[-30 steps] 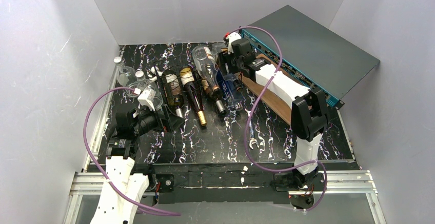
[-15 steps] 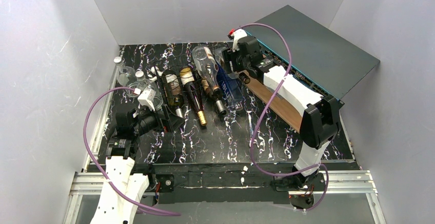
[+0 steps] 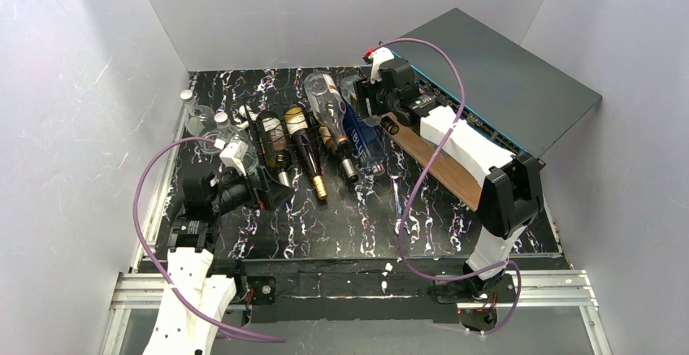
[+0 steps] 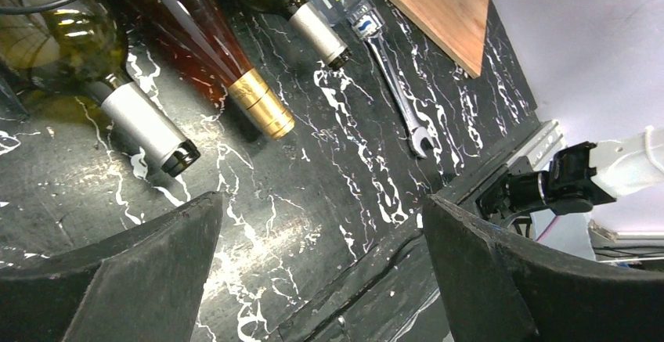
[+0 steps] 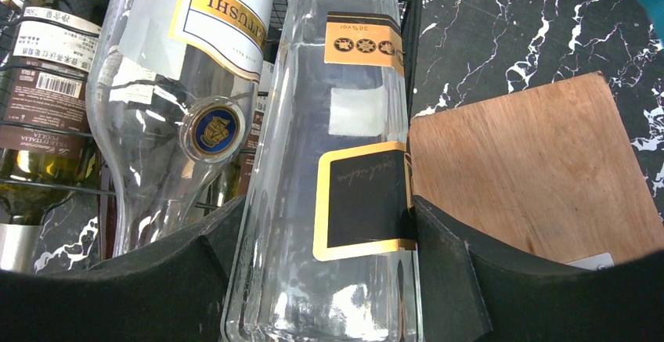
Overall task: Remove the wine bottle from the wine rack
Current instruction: Pick up the wine bottle from the wine rack.
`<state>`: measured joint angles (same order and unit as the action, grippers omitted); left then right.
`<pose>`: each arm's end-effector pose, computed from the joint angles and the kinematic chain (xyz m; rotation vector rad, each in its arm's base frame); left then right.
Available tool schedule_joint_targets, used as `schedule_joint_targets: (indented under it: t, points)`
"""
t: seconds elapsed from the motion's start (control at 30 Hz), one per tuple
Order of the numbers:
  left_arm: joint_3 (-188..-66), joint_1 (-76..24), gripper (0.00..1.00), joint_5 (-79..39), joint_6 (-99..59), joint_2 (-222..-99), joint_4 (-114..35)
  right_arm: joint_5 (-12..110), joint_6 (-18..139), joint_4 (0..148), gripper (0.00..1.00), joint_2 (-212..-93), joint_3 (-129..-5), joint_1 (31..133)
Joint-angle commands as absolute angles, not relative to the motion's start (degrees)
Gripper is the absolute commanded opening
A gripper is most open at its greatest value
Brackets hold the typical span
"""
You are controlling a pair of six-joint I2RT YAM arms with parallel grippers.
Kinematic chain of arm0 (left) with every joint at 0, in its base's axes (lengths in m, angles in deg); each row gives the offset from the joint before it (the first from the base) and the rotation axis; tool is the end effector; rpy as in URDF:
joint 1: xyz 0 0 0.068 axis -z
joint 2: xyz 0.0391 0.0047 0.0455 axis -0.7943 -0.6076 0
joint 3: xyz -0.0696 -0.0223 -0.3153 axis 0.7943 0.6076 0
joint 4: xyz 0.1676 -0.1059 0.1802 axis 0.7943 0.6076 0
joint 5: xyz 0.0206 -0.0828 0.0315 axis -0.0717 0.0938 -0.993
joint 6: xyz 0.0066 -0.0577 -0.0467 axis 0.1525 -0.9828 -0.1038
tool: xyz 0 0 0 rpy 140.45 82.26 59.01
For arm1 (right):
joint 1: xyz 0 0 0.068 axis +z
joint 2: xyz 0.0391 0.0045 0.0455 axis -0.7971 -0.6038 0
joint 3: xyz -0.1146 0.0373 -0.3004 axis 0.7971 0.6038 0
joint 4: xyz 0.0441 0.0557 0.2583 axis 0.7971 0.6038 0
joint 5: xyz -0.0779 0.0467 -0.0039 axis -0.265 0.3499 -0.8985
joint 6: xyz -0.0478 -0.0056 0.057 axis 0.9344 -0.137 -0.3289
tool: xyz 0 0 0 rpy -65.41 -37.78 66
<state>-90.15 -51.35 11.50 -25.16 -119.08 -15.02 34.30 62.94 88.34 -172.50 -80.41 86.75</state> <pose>0.1195 -0.0429 0.3129 0.2106 1.9306 -0.8817 0.3859 0.2497 0.3719 -0.4404 1.9934 0.2952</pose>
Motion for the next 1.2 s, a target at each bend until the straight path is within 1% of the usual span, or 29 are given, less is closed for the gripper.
schedule_joint_targets:
  t: [0.0,0.17,0.3,0.47,0.6,0.8,0.93,1.03,1.17]
  points:
    - [-89.5,-50.7,0.98,15.8,-27.4,-118.2,-18.2,35.8,62.5,81.9,0.01,-167.2,-81.0,86.5]
    - [-88.7,-47.4,0.98,12.2,-38.2,-117.8,-23.0,36.5,61.2,80.8,0.01,-166.7,-78.8,86.0]
    - [-89.0,-38.4,0.98,2.0,-47.7,-118.6,-30.2,37.1,60.6,80.6,0.01,-165.2,-77.6,85.7]
    - [-91.0,-25.8,0.98,-13.0,-57.8,-126.1,-39.8,37.5,59.0,79.4,0.01,-162.9,-74.3,85.5]
    - [-96.1,-17.7,0.98,-24.1,-62.5,-135.8,-41.5,37.4,57.6,77.7,0.01,-162.0,-71.8,85.2]
    - [-104.9,-12.8,0.98,-35.7,-70.7,-148.1,-41.9,38.1,53.4,75.9,0.01,-158.9,-66.8,84.0]
    - [-107.8,-10.9,0.98,-41.7,-78.0,-153.4,-41.9,39.3,49.9,74.5,0.01,-157.3,-63.7,83.1]
    - [-109.4,-10.0,0.98,-45.6,-84.2,-157.0,-41.8,40.9,47.2,74.2,0.01,-156.9,-63.1,81.9]
    - [-113.9,-9.5,0.98,-47.2,-87.3,-162.4,-40.8,42.8,45.3,74.0,0.01,-156.5,-62.4,81.1]
